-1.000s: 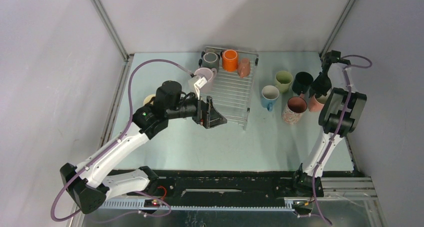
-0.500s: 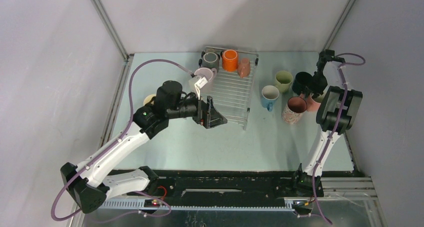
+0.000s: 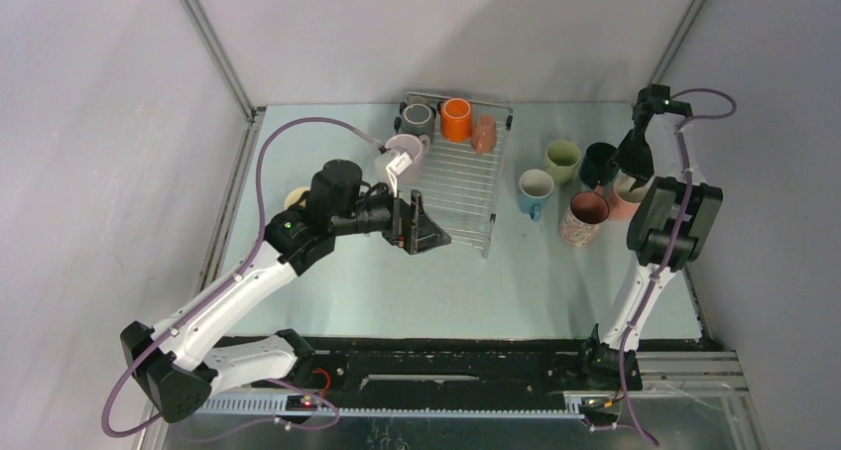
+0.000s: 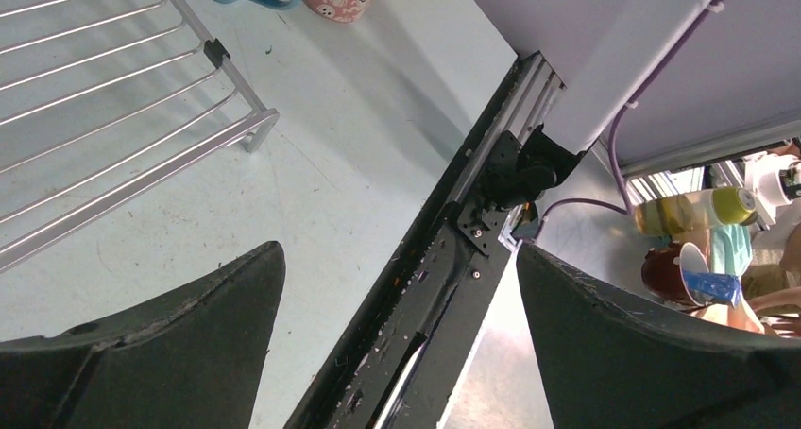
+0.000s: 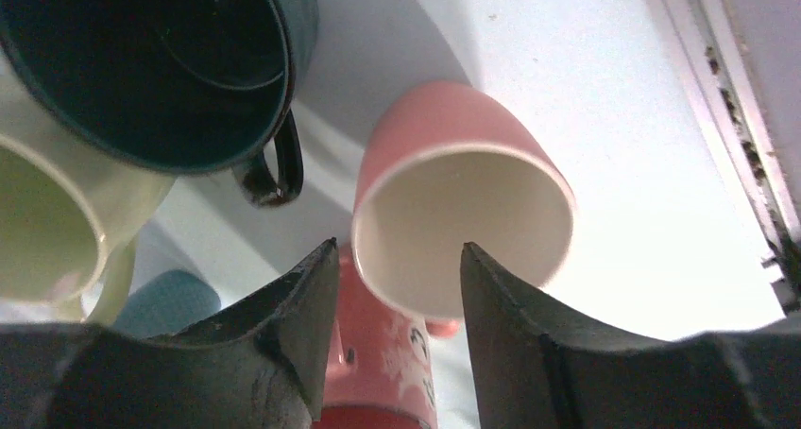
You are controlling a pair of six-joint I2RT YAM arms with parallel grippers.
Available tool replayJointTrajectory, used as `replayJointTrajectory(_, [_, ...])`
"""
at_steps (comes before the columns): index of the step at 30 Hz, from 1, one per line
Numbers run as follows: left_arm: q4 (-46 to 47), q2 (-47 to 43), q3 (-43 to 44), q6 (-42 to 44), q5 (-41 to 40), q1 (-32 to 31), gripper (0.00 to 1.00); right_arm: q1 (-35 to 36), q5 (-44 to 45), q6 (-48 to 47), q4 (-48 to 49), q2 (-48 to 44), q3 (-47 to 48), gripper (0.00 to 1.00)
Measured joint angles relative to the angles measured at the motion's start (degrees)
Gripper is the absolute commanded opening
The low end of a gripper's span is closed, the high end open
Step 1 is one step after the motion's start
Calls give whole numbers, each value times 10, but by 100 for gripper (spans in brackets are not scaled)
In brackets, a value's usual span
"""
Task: Unload the cups from the dish rack
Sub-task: Place the cup at the center of the board, then unload the cup from the dish rack.
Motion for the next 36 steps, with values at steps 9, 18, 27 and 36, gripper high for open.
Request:
replayJointTrajectory(9, [-5, 4, 1, -5, -40, 0, 100, 17, 15, -5, -11, -149, -28, 86])
replayJointTrajectory(18, [-56, 58, 61, -7, -173, 0, 100, 131, -13, -3, 35, -299, -105, 100])
replayJointTrajectory(27, [-75, 242, 257, 24, -269, 0, 100, 251, -50, 8, 99, -382, -199, 100])
replayJointTrajectory(36, [-95, 529, 552, 62, -328, 5, 95, 320, -51, 35, 107, -463, -221, 100])
